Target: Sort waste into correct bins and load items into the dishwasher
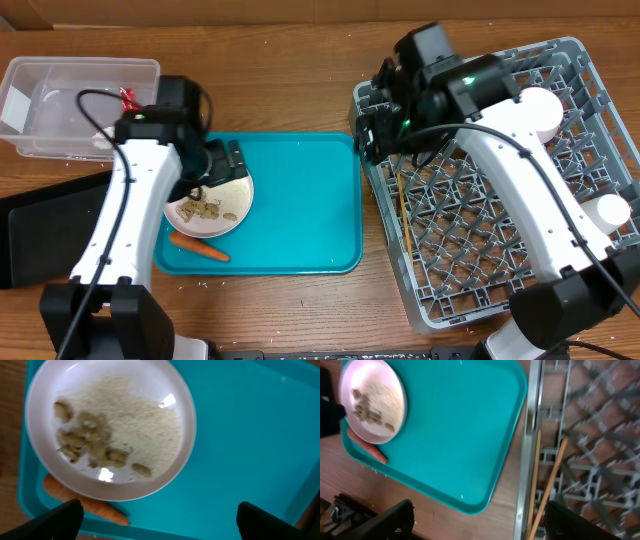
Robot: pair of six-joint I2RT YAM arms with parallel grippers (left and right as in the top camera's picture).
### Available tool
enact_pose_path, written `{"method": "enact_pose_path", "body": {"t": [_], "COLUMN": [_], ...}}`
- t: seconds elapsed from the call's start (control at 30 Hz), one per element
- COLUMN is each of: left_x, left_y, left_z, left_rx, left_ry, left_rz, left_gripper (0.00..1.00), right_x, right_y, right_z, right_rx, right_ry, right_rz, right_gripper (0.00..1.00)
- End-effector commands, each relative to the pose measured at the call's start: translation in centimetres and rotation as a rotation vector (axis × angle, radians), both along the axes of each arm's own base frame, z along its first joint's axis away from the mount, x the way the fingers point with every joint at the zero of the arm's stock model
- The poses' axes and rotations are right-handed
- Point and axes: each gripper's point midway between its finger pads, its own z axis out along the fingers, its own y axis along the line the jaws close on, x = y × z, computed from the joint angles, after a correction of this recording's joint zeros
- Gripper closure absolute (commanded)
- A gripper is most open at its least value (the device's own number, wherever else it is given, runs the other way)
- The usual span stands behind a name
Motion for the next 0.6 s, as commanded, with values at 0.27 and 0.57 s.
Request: {"method": "enact_pose_path", "body": {"t": [0.27, 0.57], "left_x": [1.9, 3.0], "left_y": [-3.9, -4.7], "left_z": [-0.6, -5.5], "left_rx": [-0.028, -0.04], "left_ry": [-0.058, 0.036], "left_rz": [0.04, 0.034], "left_gripper": [0.04, 0.04], "right_x": [-5.1, -3.4], "right_y": [-7.6, -12.4], "right_z": [-5.3, -2.3], "right_rx": [-0.409, -0.426], "right_ry": [0.239, 0.106], "right_rz": [-0.191, -0.339], "right_gripper": [0.2, 0.18]}}
